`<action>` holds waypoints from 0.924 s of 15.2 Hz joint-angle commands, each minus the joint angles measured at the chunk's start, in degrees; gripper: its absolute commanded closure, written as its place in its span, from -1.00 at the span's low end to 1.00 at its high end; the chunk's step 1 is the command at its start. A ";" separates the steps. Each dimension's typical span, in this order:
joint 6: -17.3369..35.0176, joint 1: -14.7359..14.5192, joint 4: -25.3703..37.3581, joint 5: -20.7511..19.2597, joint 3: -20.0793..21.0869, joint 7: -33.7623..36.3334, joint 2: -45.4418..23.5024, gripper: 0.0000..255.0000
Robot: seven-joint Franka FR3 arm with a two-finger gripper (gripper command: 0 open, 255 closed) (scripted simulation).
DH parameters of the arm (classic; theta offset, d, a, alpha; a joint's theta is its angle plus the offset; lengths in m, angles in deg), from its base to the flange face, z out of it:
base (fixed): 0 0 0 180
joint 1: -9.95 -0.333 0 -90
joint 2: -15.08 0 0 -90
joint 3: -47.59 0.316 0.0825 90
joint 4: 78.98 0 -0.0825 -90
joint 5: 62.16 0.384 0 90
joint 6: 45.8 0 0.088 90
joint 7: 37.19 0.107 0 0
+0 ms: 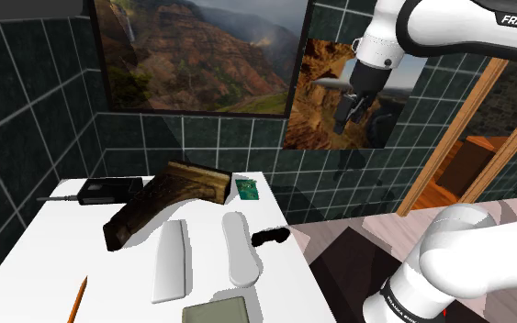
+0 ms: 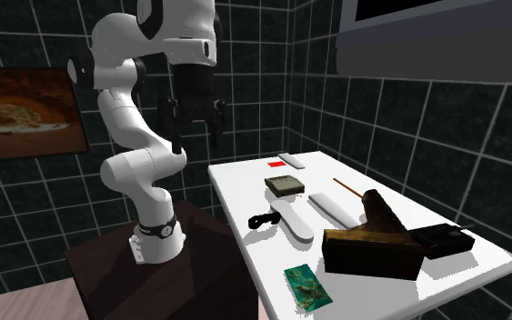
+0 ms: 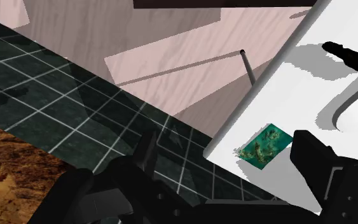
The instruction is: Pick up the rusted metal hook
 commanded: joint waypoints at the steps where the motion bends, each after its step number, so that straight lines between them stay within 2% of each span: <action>1: 0.00 0.00 0.00 0.00 0.00 0.00 0.00 -1.00; 14: 16.72 -11.55 -11.85 7.20 0.06 -13.33 -10.15 -1.00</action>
